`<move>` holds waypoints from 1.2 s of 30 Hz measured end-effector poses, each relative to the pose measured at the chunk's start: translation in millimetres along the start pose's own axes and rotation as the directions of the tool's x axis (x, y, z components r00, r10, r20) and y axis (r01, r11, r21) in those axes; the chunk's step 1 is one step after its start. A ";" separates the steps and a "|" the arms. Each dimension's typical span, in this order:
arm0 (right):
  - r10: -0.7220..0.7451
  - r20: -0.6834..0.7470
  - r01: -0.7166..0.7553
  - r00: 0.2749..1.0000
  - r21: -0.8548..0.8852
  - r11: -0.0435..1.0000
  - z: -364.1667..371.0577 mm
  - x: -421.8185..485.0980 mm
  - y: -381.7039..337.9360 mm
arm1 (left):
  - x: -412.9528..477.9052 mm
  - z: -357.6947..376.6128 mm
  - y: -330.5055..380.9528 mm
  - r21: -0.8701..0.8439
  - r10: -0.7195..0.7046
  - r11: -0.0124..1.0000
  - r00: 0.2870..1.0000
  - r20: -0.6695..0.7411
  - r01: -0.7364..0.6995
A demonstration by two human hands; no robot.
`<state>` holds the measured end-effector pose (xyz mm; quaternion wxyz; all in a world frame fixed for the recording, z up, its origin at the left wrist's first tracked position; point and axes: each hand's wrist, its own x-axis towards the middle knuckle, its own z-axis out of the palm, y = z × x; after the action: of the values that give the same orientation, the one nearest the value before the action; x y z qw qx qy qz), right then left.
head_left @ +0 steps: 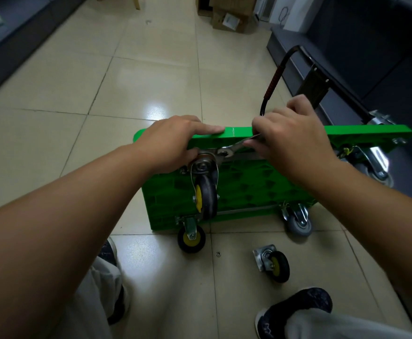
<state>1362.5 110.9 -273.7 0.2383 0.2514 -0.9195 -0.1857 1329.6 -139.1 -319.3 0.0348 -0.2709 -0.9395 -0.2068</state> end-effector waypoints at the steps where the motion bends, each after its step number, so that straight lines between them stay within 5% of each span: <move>1: -0.018 -0.002 0.018 1.000 -0.021 1.000 -0.5 2.9 -1.2 | 0.1 0.0 0.1 0.006 -0.001 1.000 1.000 0.001 0.001; 11: 0.109 -0.001 -0.109 0.994 0.053 0.993 18.6 -6.6 0.0 | -0.1 0.8 0.6 0.010 -0.007 1.000 1.000 0.000 0.007; 19: 0.080 -0.063 -0.075 0.995 0.083 0.994 24.0 -4.0 0.8 | 0.5 0.4 1.5 0.016 -0.014 1.000 1.000 0.007 0.013; 24: 0.301 0.003 -0.295 0.954 0.208 0.933 40.8 -22.4 -12.7 | 0.0 -0.7 3.3 0.027 -0.020 0.999 1.000 0.000 0.020; 27: 0.515 0.184 -0.543 0.837 0.390 0.743 50.7 -37.0 -34.9 | -0.4 -0.9 3.9 0.049 -0.025 0.999 1.000 -0.010 0.025; 30: 0.614 0.463 -0.755 0.640 0.530 0.387 72.9 -46.6 -70.4 | -0.4 -1.0 4.3 0.053 -0.026 0.998 0.999 -0.019 0.027; 34: 0.565 0.630 -0.707 0.533 0.698 -0.111 87.2 -50.2 -119.4 | -0.8 -0.4 5.1 0.043 -0.024 0.999 0.999 -0.031 0.025; 36: 0.532 0.660 -0.645 0.531 0.722 -0.251 86.2 -50.9 -130.7 | -1.5 0.2 4.7 0.035 -0.014 0.999 1.000 -0.025 0.014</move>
<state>1404.3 52.8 -422.0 0.0357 -0.1489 -0.8095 0.5668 1333.4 -136.2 -318.1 0.0499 -0.2610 -0.9443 -0.1939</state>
